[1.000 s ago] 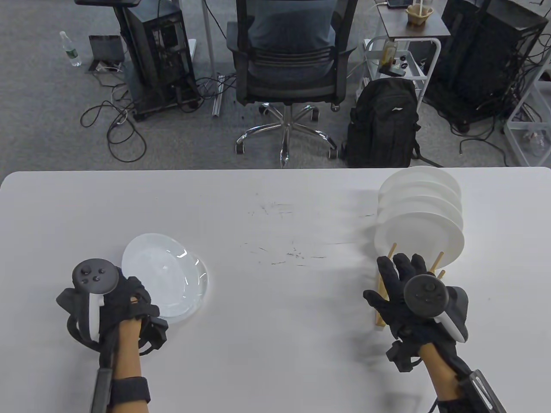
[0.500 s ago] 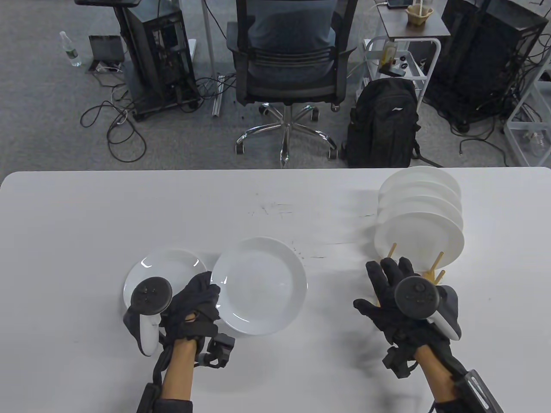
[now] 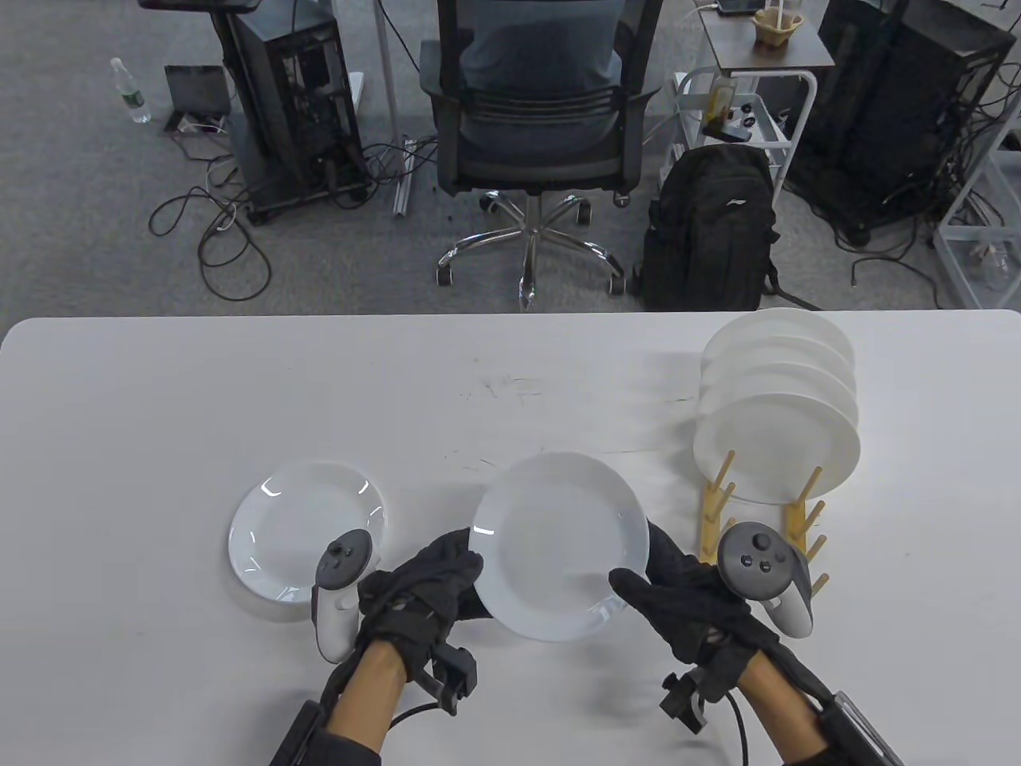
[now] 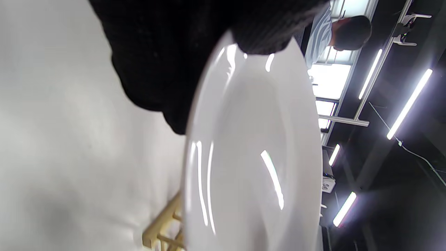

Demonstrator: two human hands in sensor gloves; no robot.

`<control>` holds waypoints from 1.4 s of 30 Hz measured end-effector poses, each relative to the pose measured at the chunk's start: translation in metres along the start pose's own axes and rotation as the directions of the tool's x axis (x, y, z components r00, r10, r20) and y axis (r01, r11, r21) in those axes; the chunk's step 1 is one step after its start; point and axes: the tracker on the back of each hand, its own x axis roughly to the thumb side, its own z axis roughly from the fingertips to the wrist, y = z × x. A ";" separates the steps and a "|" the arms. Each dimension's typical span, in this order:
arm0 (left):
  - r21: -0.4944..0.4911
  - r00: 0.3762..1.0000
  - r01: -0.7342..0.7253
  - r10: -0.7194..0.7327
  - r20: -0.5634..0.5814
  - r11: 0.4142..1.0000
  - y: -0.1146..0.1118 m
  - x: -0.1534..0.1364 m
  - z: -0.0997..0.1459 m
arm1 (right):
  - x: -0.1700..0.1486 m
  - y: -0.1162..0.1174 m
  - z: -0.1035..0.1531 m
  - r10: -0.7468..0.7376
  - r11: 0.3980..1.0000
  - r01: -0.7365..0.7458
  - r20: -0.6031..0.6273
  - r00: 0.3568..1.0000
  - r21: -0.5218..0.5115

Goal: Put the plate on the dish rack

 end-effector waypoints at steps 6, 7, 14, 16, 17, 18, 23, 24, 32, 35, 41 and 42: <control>0.005 0.951 0.272 -0.270 0.149 0.962 -0.007 0.022 0.006 | 0.000 -0.020 0.001 -0.392 0.920 0.386 -0.191 0.900 -0.070; 0.032 0.930 0.322 -0.323 0.174 0.946 -0.007 0.025 0.007 | 0.000 -0.026 0.001 -0.412 0.911 0.407 -0.201 0.889 -0.069; 0.398 0.505 0.785 -0.862 0.032 0.475 0.005 0.046 0.025 | 0.021 -0.111 0.009 -0.528 0.835 0.467 -0.182 0.830 -0.291; 0.403 0.382 0.852 -0.923 -0.039 0.336 0.010 0.048 0.025 | 0.033 -0.139 0.011 -0.503 0.827 0.417 -0.165 0.848 -0.377; 0.399 0.329 0.875 -0.941 -0.076 0.274 0.012 0.049 0.025 | 0.039 -0.153 0.012 -0.464 0.831 0.366 -0.160 0.871 -0.418; 0.395 0.265 0.896 -0.958 -0.106 0.205 0.016 0.049 0.025 | 0.048 -0.169 0.015 -0.379 0.835 0.272 -0.143 0.914 -0.478; 0.359 0.192 0.925 -0.968 -0.162 0.123 0.026 0.046 0.024 | 0.085 -0.215 0.020 0.098 0.790 -0.159 -0.134 0.986 -0.593; 0.359 0.200 0.924 -0.967 -0.160 0.132 0.027 0.046 0.024 | 0.090 -0.218 0.019 0.188 0.779 -0.260 -0.182 0.965 -0.571; 0.329 0.221 0.931 -0.961 -0.167 0.157 0.028 0.044 0.022 | 0.074 -0.195 -0.001 0.560 0.587 -0.708 -0.435 0.705 -0.392; 0.326 0.221 0.932 -0.961 -0.168 0.158 0.027 0.044 0.022 | 0.053 -0.183 -0.010 0.607 0.530 -0.767 -0.469 0.641 -0.362; 0.313 0.232 0.934 -0.959 -0.166 0.172 0.027 0.044 0.021 | 0.018 -0.174 -0.028 0.579 0.577 -0.767 -0.521 0.627 -0.282; 0.312 0.234 0.934 -0.958 -0.165 0.174 0.027 0.044 0.021 | 0.015 -0.173 -0.030 0.575 0.588 -0.764 -0.527 0.626 -0.266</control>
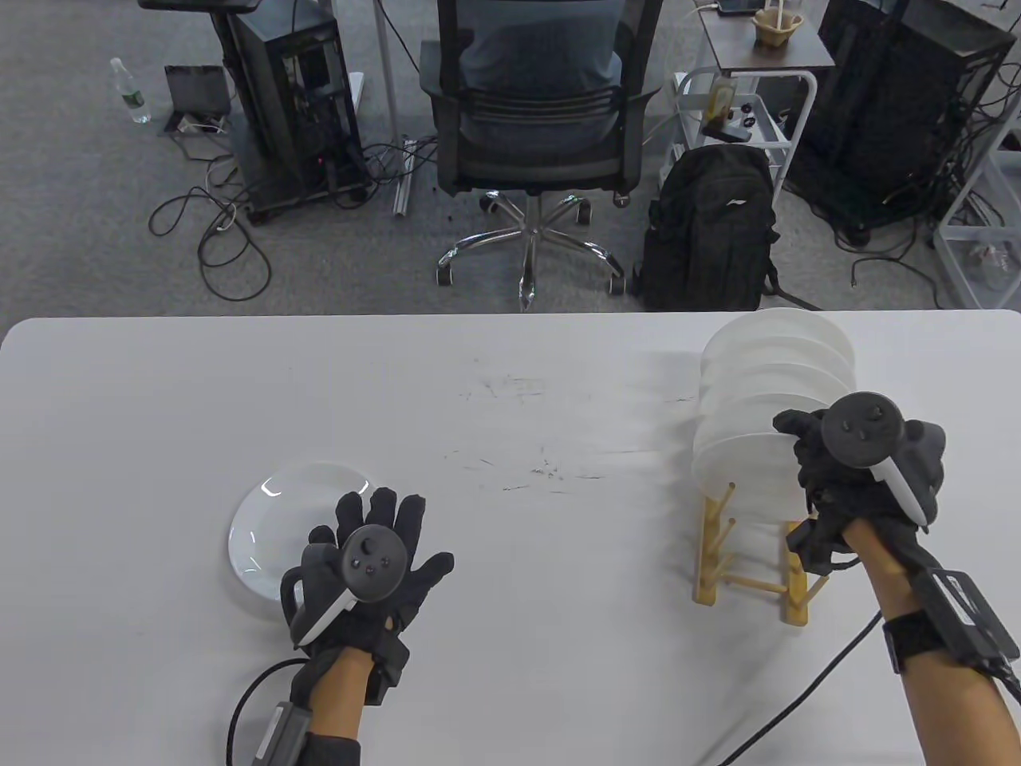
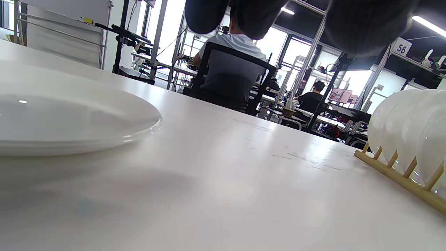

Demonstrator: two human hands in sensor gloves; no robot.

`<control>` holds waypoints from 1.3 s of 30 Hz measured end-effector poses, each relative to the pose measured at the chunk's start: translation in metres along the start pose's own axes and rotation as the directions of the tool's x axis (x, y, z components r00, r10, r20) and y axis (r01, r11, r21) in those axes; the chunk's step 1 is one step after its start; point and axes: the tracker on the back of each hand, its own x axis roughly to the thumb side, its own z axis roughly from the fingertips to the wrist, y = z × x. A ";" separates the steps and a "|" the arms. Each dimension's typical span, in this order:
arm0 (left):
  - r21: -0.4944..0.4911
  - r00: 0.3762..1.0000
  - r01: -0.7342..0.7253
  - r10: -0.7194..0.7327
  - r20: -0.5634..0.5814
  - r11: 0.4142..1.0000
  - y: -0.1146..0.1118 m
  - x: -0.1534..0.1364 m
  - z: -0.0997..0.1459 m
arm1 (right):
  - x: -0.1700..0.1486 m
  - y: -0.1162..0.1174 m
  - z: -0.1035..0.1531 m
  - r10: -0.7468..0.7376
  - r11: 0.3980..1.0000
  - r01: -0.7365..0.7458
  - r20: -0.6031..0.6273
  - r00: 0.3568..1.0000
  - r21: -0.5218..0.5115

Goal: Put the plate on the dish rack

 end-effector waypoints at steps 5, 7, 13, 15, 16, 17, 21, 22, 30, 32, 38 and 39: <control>-0.014 1.000 -0.027 0.027 0.004 1.000 -0.001 0.001 -0.001 | 0.003 0.006 0.001 0.026 1.000 -0.026 -0.007 1.000 -0.008; -0.018 0.999 -0.034 0.034 0.006 0.999 -0.001 0.001 -0.001 | 0.004 0.004 0.006 0.042 0.998 -0.043 -0.011 0.999 -0.049; -0.042 0.998 -0.066 0.067 0.019 0.997 -0.001 0.006 0.002 | 0.003 -0.007 0.016 0.058 0.995 -0.062 -0.046 0.997 -0.077; -0.043 0.997 -0.070 0.071 0.022 0.997 -0.001 0.007 0.003 | 0.006 -0.013 0.021 0.058 0.995 -0.061 -0.046 0.997 -0.076; -0.044 0.997 -0.070 0.071 0.022 0.997 -0.001 0.008 0.004 | 0.008 -0.015 0.023 0.054 0.995 -0.057 -0.039 0.998 -0.081; -0.046 0.997 -0.071 0.072 0.021 0.996 0.000 0.008 0.004 | 0.010 -0.017 0.026 0.055 0.994 -0.058 -0.036 0.998 -0.092; -0.061 0.996 -0.082 0.083 0.013 0.995 -0.002 0.007 0.004 | 0.028 -0.019 0.047 0.077 0.987 -0.072 0.032 0.996 -0.143; -0.068 0.996 -0.085 0.086 0.008 0.994 -0.002 0.006 0.004 | 0.033 -0.017 0.055 0.061 0.988 -0.052 0.060 0.996 -0.146; -0.150 0.998 -0.054 0.047 -0.046 0.987 -0.012 0.008 0.002 | 0.050 0.028 0.105 -0.157 0.964 0.203 0.247 0.956 -0.172; -0.156 0.998 -0.041 0.031 -0.062 0.987 -0.011 0.008 0.000 | 0.050 0.039 0.107 -0.148 0.971 0.192 0.275 0.950 -0.141; -0.111 0.973 0.008 -0.034 -0.230 0.994 0.012 -0.030 -0.016 | 0.044 0.060 0.108 -0.094 0.992 0.112 0.258 0.962 -0.058; -0.099 0.964 0.027 -0.052 -0.261 0.995 0.016 -0.040 -0.019 | 0.044 0.061 0.108 -0.092 0.992 0.110 0.255 0.962 -0.057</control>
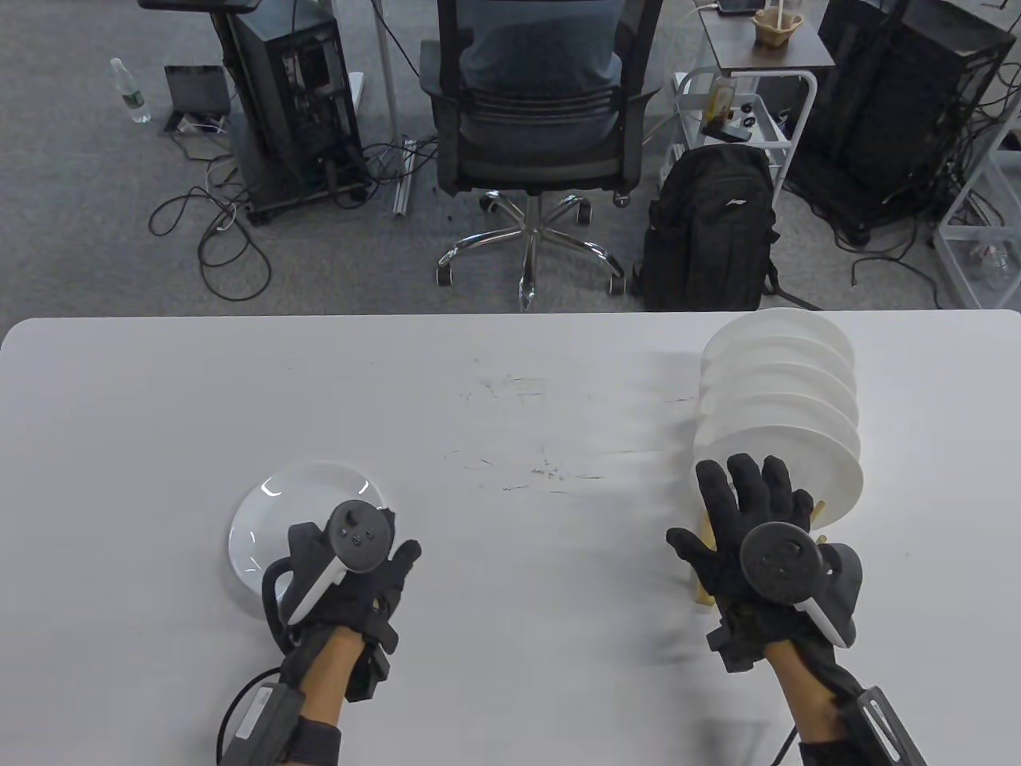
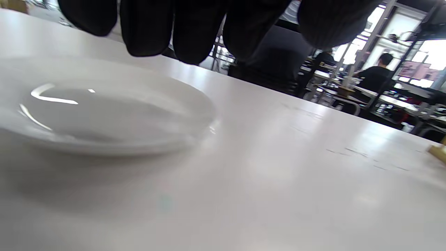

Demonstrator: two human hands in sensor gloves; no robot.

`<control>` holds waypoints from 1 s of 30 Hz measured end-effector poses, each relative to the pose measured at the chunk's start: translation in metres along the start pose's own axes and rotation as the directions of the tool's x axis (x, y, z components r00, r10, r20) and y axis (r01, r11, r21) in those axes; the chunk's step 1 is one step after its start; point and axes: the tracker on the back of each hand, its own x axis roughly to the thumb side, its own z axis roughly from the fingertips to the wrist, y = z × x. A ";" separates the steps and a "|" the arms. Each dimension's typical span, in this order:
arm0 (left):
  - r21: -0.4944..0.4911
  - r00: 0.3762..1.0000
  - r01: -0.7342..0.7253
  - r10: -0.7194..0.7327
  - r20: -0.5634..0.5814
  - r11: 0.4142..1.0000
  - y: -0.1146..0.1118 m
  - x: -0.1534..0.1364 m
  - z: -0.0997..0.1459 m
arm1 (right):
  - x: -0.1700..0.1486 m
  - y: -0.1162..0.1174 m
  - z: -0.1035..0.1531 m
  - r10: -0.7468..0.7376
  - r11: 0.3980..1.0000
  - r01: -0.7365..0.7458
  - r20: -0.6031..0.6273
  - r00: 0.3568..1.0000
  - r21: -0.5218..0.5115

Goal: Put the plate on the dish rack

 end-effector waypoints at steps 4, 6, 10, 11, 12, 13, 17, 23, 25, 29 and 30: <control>0.031 0.966 0.091 -0.081 -0.245 0.995 0.018 -0.053 -0.019 | 0.000 0.004 -0.001 0.000 0.999 0.000 -0.004 1.000 0.042; 0.022 0.923 0.143 -0.125 -0.364 0.989 0.020 -0.075 -0.022 | 0.000 0.006 -0.001 0.003 0.998 -0.003 -0.005 1.000 0.064; -0.077 0.842 0.094 -0.121 -0.525 0.993 0.008 -0.106 -0.018 | -0.001 0.010 -0.002 -0.003 0.994 0.005 -0.017 1.000 0.111; -0.132 0.823 0.047 -0.114 -0.556 0.990 0.001 -0.112 -0.017 | -0.001 0.011 -0.002 -0.022 0.991 0.025 -0.024 0.999 0.130; -0.163 0.808 0.024 -0.115 -0.578 0.986 -0.005 -0.117 -0.015 | -0.001 0.012 -0.002 -0.040 0.989 0.044 -0.027 0.999 0.142; -0.191 0.793 0.005 -0.120 -0.597 0.982 -0.012 -0.121 -0.014 | -0.001 0.012 -0.003 -0.054 0.987 0.058 -0.032 0.998 0.150; -0.189 0.768 -0.144 -0.011 -0.640 0.971 -0.029 -0.136 -0.010 | 0.000 0.013 -0.002 -0.055 0.984 0.060 -0.033 0.998 0.170; 0.116 0.692 -0.343 0.334 -0.640 0.932 -0.028 -0.145 -0.004 | -0.001 0.014 -0.003 -0.112 0.975 0.119 -0.046 0.993 0.190; 0.105 0.716 -0.289 0.288 -0.636 0.952 -0.020 -0.144 -0.004 | -0.002 0.014 -0.003 -0.117 0.974 0.124 -0.048 0.992 0.189; 0.163 0.752 -0.230 0.282 -0.596 0.959 0.009 -0.133 0.002 | -0.002 0.014 -0.003 -0.122 0.974 0.129 -0.050 0.991 0.186; 0.189 0.759 -0.222 0.292 -0.582 0.956 0.015 -0.131 0.004 | -0.002 0.014 -0.003 -0.123 0.974 0.131 -0.051 0.991 0.186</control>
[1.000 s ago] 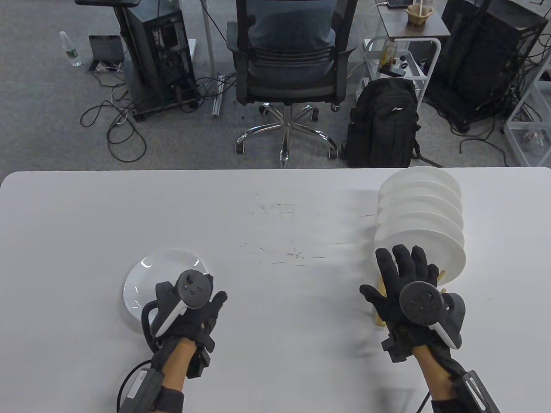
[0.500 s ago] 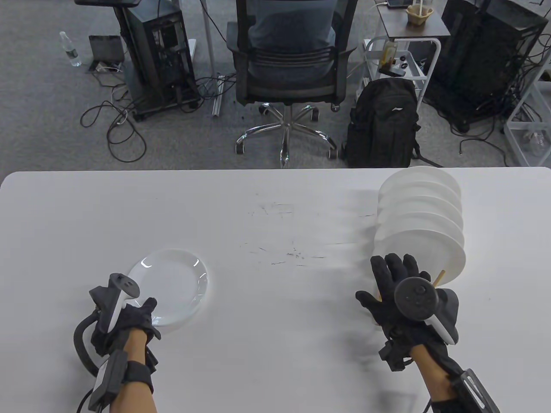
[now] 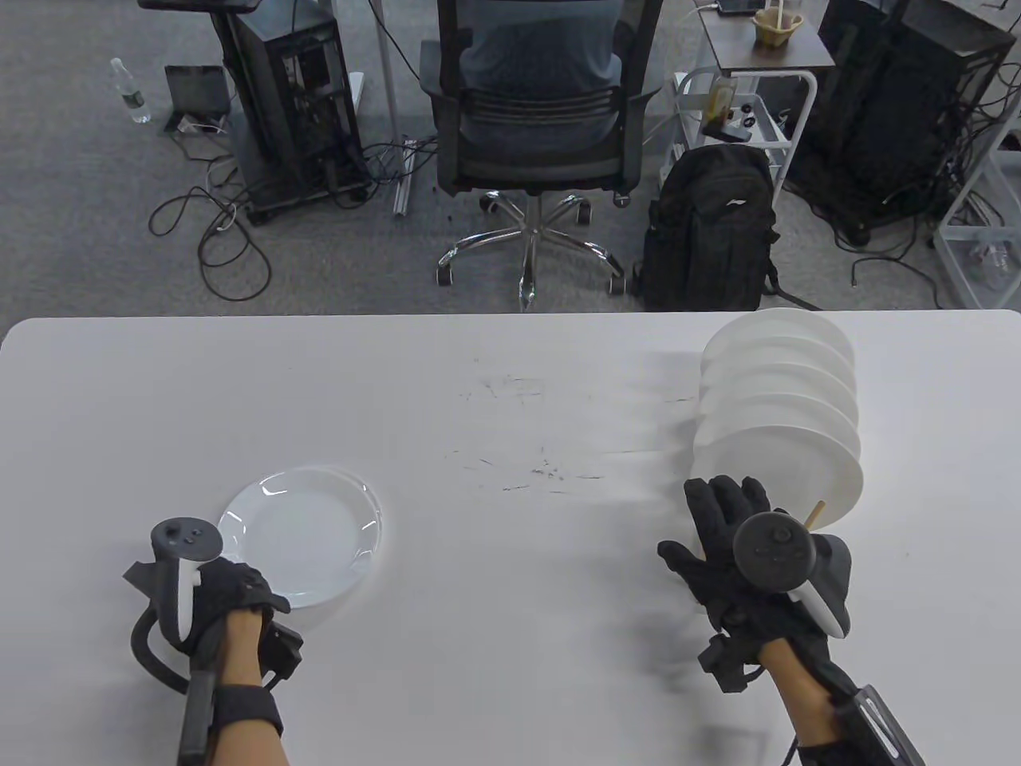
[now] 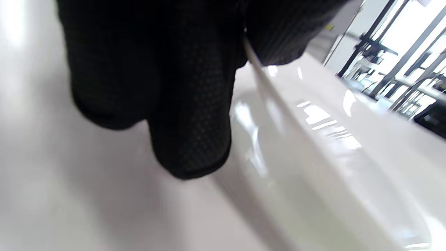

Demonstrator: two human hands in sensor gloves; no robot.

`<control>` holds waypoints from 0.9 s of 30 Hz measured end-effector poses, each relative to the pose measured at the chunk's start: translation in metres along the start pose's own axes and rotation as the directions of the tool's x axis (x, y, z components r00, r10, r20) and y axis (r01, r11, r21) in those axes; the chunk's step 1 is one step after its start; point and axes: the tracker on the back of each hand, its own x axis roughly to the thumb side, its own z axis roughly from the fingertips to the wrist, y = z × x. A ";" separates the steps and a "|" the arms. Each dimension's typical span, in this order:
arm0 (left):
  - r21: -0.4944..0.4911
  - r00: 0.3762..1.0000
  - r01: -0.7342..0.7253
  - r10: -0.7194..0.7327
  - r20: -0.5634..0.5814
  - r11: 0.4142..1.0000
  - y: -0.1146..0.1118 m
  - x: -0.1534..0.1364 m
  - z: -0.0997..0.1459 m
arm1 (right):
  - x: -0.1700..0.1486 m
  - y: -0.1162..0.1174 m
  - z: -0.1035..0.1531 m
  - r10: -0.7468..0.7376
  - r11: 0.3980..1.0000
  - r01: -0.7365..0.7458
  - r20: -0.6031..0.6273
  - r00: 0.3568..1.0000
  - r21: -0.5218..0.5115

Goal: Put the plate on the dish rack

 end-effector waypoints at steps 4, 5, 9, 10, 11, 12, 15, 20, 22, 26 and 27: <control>0.179 0.977 -0.121 0.085 0.198 0.976 0.034 0.023 0.033 | 0.000 0.001 0.000 -0.002 1.000 0.002 0.004 1.000 0.002; 0.207 0.969 -0.114 0.062 0.241 0.972 0.038 0.029 0.042 | 0.000 0.001 -0.001 -0.001 1.000 0.001 0.005 1.000 0.004; 0.140 0.884 -0.331 0.254 0.393 0.933 0.046 0.050 0.080 | 0.000 0.004 -0.001 -0.003 1.000 0.003 0.015 1.000 0.018; 0.058 0.839 -0.399 0.338 0.427 0.915 0.042 0.056 0.089 | 0.001 0.005 -0.001 -0.005 1.000 0.005 0.019 1.000 0.024; -0.006 0.801 -0.435 0.390 0.454 0.900 0.037 0.060 0.094 | 0.001 0.004 -0.001 -0.010 0.999 0.010 0.024 1.000 0.031; -0.111 0.745 -0.472 0.463 0.481 0.875 0.028 0.065 0.099 | 0.001 0.003 -0.001 -0.022 0.999 0.022 0.028 0.999 0.027; -0.390 0.605 -0.551 0.675 0.423 0.738 -0.008 0.074 0.108 | 0.002 0.000 0.001 -0.061 0.998 0.061 0.057 0.996 0.008; -0.719 0.495 -0.517 0.847 0.192 0.465 -0.070 0.086 0.118 | 0.016 0.002 0.008 -0.284 0.959 0.276 0.170 0.944 0.068; -0.769 0.497 -0.462 0.848 0.187 0.441 -0.077 0.093 0.122 | 0.023 0.004 0.010 -0.433 0.901 0.418 0.175 0.884 0.118; -0.868 0.431 -0.370 0.889 0.154 0.330 -0.081 0.105 0.128 | 0.038 0.010 0.009 -0.689 0.717 0.646 0.123 0.715 0.260; -0.881 0.408 -0.353 0.899 0.157 0.314 -0.082 0.107 0.131 | 0.042 0.012 0.009 -0.739 0.657 0.689 0.081 0.669 0.306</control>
